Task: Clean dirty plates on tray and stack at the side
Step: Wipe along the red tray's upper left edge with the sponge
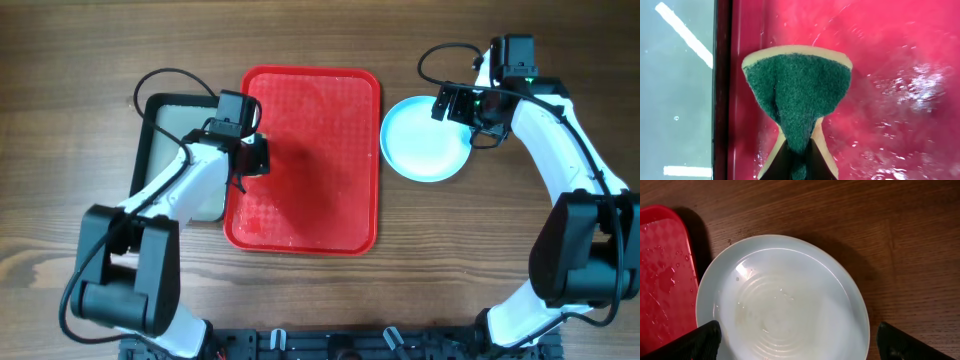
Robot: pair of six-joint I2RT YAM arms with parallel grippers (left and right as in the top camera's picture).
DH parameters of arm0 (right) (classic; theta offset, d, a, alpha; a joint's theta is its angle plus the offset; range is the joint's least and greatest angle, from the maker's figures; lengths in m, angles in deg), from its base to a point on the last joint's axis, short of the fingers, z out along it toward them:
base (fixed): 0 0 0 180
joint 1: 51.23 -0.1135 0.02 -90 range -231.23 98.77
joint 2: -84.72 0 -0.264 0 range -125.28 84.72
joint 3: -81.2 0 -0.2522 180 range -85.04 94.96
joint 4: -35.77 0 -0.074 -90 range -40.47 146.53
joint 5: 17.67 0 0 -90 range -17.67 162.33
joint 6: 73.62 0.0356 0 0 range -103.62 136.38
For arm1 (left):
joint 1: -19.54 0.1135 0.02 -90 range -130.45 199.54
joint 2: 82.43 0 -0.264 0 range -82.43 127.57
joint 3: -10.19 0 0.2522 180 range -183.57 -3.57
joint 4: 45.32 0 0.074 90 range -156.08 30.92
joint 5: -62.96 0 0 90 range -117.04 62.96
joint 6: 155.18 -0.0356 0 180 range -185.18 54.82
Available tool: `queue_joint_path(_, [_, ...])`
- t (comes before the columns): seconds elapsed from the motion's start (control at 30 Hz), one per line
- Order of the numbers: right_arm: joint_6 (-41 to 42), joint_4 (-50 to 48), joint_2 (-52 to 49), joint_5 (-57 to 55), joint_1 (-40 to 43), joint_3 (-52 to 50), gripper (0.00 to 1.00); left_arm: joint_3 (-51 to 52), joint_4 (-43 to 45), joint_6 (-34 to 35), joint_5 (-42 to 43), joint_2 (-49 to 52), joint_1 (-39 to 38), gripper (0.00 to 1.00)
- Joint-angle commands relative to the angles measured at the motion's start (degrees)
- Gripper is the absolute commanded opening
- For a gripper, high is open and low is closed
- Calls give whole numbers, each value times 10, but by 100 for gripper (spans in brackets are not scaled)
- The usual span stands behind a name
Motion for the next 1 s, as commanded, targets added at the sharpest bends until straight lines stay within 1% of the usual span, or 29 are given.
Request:
queue_joint_path(0.0, [1,-1,14,9,3,10,100,-7,3,-10,-7,27,1,4])
queue_joint_path(0.03, [1,-1,14,9,3,10,100,-7,1,-10,5,31,1,4])
queue_joint_path(0.13, [1,-1,14,9,3,10,100,-7,-11,-10,87,30,1,4])
queue_joint_path(0.23, [1,-1,14,9,3,10,100,-9,-26,-10,150,16,1,4])
queue_joint_path(0.37, [1,-1,14,9,3,10,99,-31,-79,-11,195,-17,1,4])
queue_joint_path(0.5, [1,-1,14,9,3,10,100,-76,-167,-40,181,-55,1,4])
queue_joint_path(0.67, [1,-1,14,9,3,10,100,-88,-203,-40,81,-85,1,4])
queue_joint_path(0.8, [1,-1,14,9,3,10,100,-76,-200,-40,74,-74,1,4])
queue_joint_path(0.97, [1,-1,14,9,3,10,100,-50,-159,-38,59,-45,1,4])
